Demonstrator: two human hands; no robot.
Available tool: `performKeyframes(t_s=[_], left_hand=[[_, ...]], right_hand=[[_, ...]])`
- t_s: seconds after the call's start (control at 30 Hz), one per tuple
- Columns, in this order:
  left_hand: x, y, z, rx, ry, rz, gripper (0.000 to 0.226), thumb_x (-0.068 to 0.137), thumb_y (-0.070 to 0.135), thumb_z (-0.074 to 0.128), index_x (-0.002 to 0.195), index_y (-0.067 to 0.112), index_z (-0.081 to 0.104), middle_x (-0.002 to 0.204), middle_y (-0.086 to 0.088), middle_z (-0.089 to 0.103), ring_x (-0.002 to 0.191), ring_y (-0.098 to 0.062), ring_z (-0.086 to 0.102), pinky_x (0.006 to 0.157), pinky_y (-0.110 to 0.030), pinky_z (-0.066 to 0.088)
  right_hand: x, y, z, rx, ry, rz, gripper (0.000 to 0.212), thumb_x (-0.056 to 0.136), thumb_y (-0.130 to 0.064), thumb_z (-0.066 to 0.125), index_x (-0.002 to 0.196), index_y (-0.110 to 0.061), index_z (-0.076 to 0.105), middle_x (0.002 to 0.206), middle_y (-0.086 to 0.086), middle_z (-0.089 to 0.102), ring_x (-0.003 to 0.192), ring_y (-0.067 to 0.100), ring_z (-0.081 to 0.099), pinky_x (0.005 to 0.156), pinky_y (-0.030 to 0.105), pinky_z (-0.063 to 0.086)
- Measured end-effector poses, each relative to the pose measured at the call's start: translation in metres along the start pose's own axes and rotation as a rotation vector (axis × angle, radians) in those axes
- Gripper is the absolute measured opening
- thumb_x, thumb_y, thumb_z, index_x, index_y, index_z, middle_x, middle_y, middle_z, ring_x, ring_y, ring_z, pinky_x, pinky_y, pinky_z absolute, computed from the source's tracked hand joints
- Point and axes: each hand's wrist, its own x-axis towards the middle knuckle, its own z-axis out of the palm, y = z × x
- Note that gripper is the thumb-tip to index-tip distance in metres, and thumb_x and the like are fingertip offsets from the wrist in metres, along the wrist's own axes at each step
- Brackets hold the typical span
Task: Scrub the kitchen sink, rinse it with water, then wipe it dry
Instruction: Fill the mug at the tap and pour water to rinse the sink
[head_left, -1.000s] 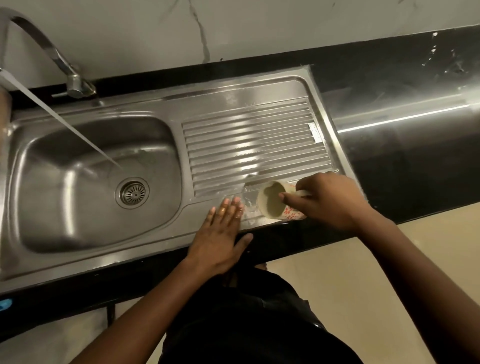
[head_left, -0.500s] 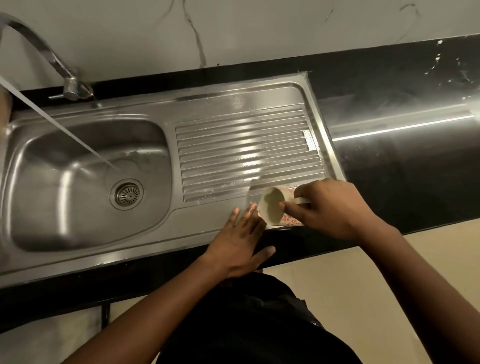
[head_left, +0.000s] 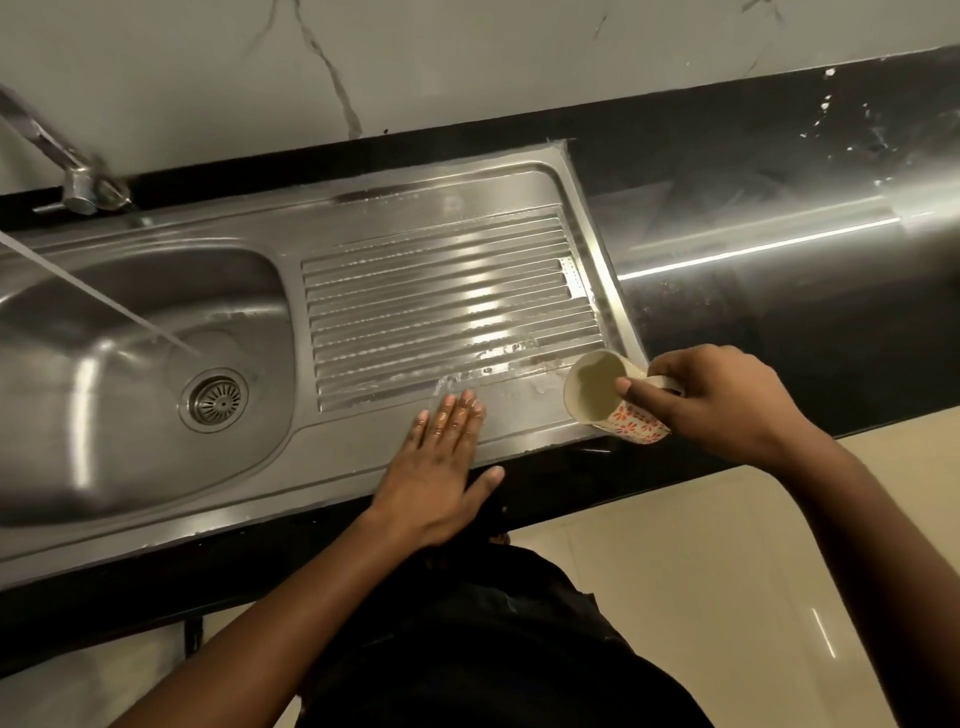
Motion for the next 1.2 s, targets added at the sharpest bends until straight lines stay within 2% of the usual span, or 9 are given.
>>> performKeyframes(t_s=[0.1, 0.3, 0.5, 0.63, 0.73, 0.8, 0.93, 1.03, 1.2], left_hand=[[0.002, 0.008, -0.002, -0.021, -0.031, -0.001, 0.086, 0.101, 0.076, 0.003, 0.160, 0.022, -0.027, 0.166, 0.001, -0.039, 0.152, -0.016, -0.039, 0.129, -0.046, -0.014], [0.025, 0.048, -0.002, -0.009, -0.063, 0.218, 0.083, 0.101, 0.076, 0.007, 0.161, 0.028, -0.025, 0.167, 0.001, -0.036, 0.151, -0.014, -0.040, 0.129, -0.050, -0.012], [0.056, 0.073, -0.002, 0.086, -0.019, 0.377, 0.077, 0.105, 0.068, 0.013, 0.168, 0.024, -0.002, 0.174, -0.010, -0.012, 0.158, -0.027, -0.025, 0.128, -0.055, -0.013], [0.064, 0.078, -0.003, 0.043, 0.009, 0.328, 0.077, 0.106, 0.066, 0.015, 0.168, 0.022, 0.003, 0.175, -0.007, -0.007, 0.158, -0.022, -0.024, 0.129, -0.050, -0.011], [0.061, 0.075, -0.003, -0.012, 0.020, 0.208, 0.080, 0.105, 0.068, 0.011, 0.166, 0.021, -0.011, 0.172, -0.002, -0.022, 0.157, -0.017, -0.029, 0.131, -0.047, -0.007], [0.055, 0.065, -0.003, -0.029, 0.032, 0.124, 0.081, 0.104, 0.070, 0.007, 0.162, 0.023, -0.024, 0.169, 0.000, -0.033, 0.155, -0.016, -0.033, 0.130, -0.045, -0.010], [0.040, 0.038, -0.003, -0.042, 0.037, 0.004, 0.082, 0.103, 0.072, 0.004, 0.160, 0.022, -0.028, 0.166, 0.000, -0.040, 0.151, -0.014, -0.040, 0.130, -0.044, -0.013], [0.030, 0.025, -0.003, -0.034, 0.015, -0.004, 0.082, 0.104, 0.072, 0.004, 0.159, 0.023, -0.030, 0.164, 0.003, -0.043, 0.150, -0.012, -0.042, 0.129, -0.043, -0.014], [0.019, 0.011, -0.008, -0.031, -0.027, 0.094, 0.079, 0.104, 0.071, 0.007, 0.160, 0.028, -0.029, 0.165, 0.009, -0.040, 0.150, -0.007, -0.039, 0.130, -0.042, -0.011]], right_hand=[[-0.004, 0.007, -0.004, -0.060, 0.014, 0.005, 0.052, 0.088, -0.076, 0.049, 0.093, -0.032, 0.076, 0.077, -0.016, 0.074, 0.064, 0.005, 0.071, 0.061, 0.040, 0.063], [-0.007, 0.001, 0.002, -0.129, -0.004, -0.044, 0.053, 0.090, -0.073, 0.053, 0.106, -0.028, 0.077, 0.084, -0.011, 0.077, 0.068, 0.006, 0.070, 0.066, 0.035, 0.063], [-0.002, -0.009, 0.010, -0.232, -0.025, -0.096, 0.063, 0.091, -0.077, 0.041, 0.100, -0.026, 0.076, 0.081, -0.009, 0.074, 0.065, 0.008, 0.067, 0.066, 0.034, 0.061], [-0.002, 0.003, 0.007, -0.196, -0.014, -0.033, 0.057, 0.092, -0.075, 0.046, 0.101, -0.028, 0.076, 0.081, -0.010, 0.074, 0.065, 0.007, 0.068, 0.064, 0.036, 0.062], [-0.005, 0.020, -0.001, -0.095, 0.004, 0.037, 0.059, 0.089, -0.079, 0.044, 0.098, -0.031, 0.076, 0.077, -0.012, 0.074, 0.064, 0.005, 0.070, 0.061, 0.040, 0.063], [-0.008, 0.030, -0.008, -0.043, 0.015, 0.077, 0.056, 0.088, -0.079, 0.045, 0.093, -0.032, 0.075, 0.075, -0.013, 0.074, 0.063, 0.004, 0.070, 0.060, 0.042, 0.063], [-0.012, 0.042, -0.016, -0.044, 0.032, 0.104, 0.052, 0.090, -0.074, 0.048, 0.098, -0.031, 0.075, 0.077, -0.016, 0.073, 0.065, 0.003, 0.070, 0.060, 0.038, 0.063], [-0.010, 0.041, -0.014, -0.092, 0.038, 0.095, 0.054, 0.090, -0.074, 0.049, 0.108, -0.031, 0.076, 0.083, -0.013, 0.074, 0.067, 0.005, 0.069, 0.061, 0.038, 0.062], [-0.001, 0.014, 0.003, -0.184, 0.004, -0.005, 0.060, 0.090, -0.077, 0.043, 0.102, -0.028, 0.076, 0.079, -0.011, 0.073, 0.065, 0.006, 0.066, 0.065, 0.037, 0.061]])
